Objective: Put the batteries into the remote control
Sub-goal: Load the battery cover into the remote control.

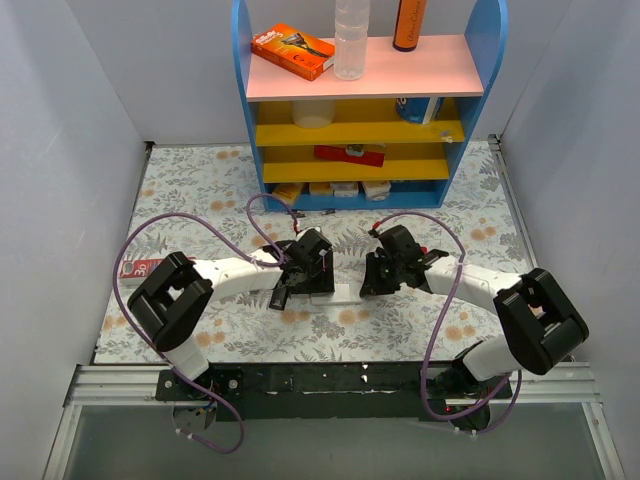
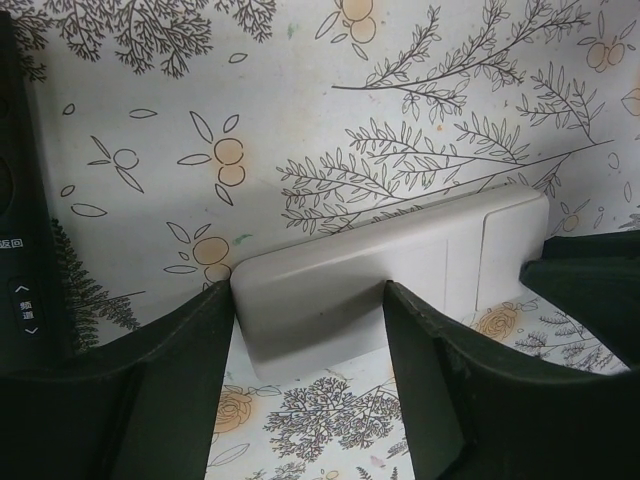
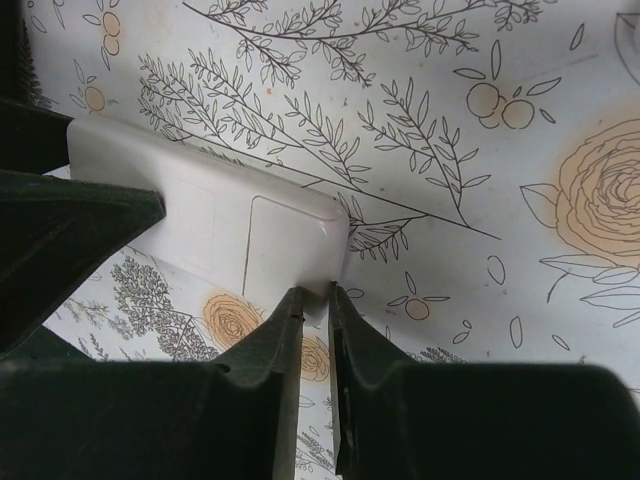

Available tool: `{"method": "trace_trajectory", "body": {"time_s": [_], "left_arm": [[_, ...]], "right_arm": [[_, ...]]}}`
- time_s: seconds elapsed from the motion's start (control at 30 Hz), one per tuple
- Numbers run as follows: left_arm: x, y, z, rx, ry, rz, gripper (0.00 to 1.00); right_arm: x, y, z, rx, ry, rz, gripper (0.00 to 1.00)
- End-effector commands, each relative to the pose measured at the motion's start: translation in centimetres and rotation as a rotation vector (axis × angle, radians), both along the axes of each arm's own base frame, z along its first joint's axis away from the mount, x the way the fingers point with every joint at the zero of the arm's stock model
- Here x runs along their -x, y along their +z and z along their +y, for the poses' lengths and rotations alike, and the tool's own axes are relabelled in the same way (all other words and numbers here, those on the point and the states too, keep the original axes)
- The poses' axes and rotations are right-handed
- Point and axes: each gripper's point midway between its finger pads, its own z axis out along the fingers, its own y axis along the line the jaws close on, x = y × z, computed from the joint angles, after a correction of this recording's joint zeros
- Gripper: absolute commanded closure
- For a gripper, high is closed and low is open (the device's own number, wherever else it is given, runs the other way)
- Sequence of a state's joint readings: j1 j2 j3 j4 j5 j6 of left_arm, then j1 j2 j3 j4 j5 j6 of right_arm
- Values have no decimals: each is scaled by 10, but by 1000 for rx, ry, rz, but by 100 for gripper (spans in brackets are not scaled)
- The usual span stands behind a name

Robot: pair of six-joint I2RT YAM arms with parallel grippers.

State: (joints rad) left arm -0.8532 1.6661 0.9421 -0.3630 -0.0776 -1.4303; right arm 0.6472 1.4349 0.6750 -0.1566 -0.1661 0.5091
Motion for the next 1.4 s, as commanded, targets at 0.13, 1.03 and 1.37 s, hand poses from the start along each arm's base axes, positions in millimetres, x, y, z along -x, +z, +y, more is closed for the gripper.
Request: {"method": "trace_trajectory", "body": {"time_s": [0.13,1.03,1.37], "left_arm": [[34,-47,16,-64,-42,140,50],[-14,26,14,50,48,-98,20],[-51,148,92,76,281,-431,2]], "right_arm": [[31,-37,-3,22,63,137,90],[-40,58,43,118,105,-202,55],[-85,129,-51,159,-184,-449,25]]}}
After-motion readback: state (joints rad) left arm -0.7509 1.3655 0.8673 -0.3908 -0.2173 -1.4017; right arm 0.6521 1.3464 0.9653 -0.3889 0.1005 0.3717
